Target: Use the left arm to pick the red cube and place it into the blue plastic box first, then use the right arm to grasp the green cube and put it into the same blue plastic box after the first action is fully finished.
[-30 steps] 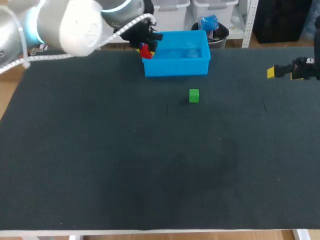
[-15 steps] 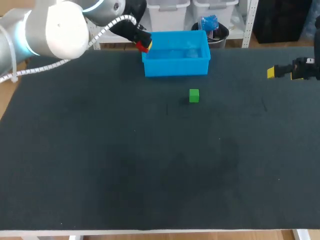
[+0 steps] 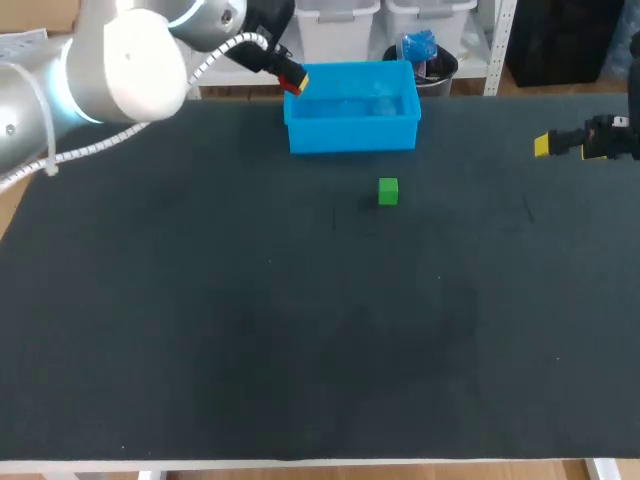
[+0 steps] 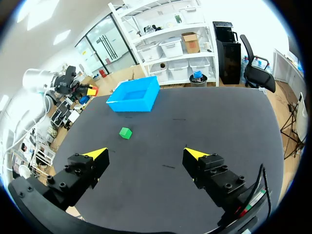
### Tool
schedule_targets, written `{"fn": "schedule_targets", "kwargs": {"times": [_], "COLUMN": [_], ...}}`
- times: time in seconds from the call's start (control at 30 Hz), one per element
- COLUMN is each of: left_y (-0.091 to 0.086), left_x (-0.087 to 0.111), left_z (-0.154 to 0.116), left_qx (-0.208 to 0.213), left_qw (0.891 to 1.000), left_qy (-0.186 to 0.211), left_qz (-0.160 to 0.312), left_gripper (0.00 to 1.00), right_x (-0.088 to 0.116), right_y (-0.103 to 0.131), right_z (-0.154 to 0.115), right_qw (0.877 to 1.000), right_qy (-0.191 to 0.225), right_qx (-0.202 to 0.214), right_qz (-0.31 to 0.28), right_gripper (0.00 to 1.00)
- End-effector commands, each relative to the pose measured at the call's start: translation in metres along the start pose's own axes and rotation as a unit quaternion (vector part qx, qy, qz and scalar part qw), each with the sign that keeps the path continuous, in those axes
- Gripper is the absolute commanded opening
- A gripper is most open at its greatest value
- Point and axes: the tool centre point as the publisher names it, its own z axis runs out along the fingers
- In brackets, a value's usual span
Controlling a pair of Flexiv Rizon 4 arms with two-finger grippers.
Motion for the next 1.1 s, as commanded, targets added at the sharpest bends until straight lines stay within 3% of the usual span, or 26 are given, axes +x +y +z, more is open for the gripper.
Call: {"fn": "schedule_targets", "kwargs": {"times": [0.03,0.27,0.53,1.1], "left_y": [0.014,0.019,0.022,0.028], "left_x": [-0.025,-0.038,-0.047,-0.029], "left_z": [0.035,0.06,0.067,0.109], "left_qx": [0.026,0.033,0.039,0.05], "left_qw": [1.0,0.999,0.999,0.998], "left_qy": [0.005,-0.002,-0.01,0.019], "left_qz": [0.003,0.002,0.01,-0.011], "left_gripper": [0.0,0.0,0.0,0.0], "right_x": [0.0,0.0,0.0,0.0], "right_y": [0.0,0.0,0.0,0.0], "right_z": [0.001,0.001,0.001,0.001], "right_qw": [1.0,1.0,1.0,1.0], "right_qy": [0.0,0.0,0.0,0.0], "right_qx": [0.001,0.001,0.001,0.001], "right_qz": [0.0,0.0,0.0,0.0], "right_gripper": [1.0,1.0,1.0,1.0]}}
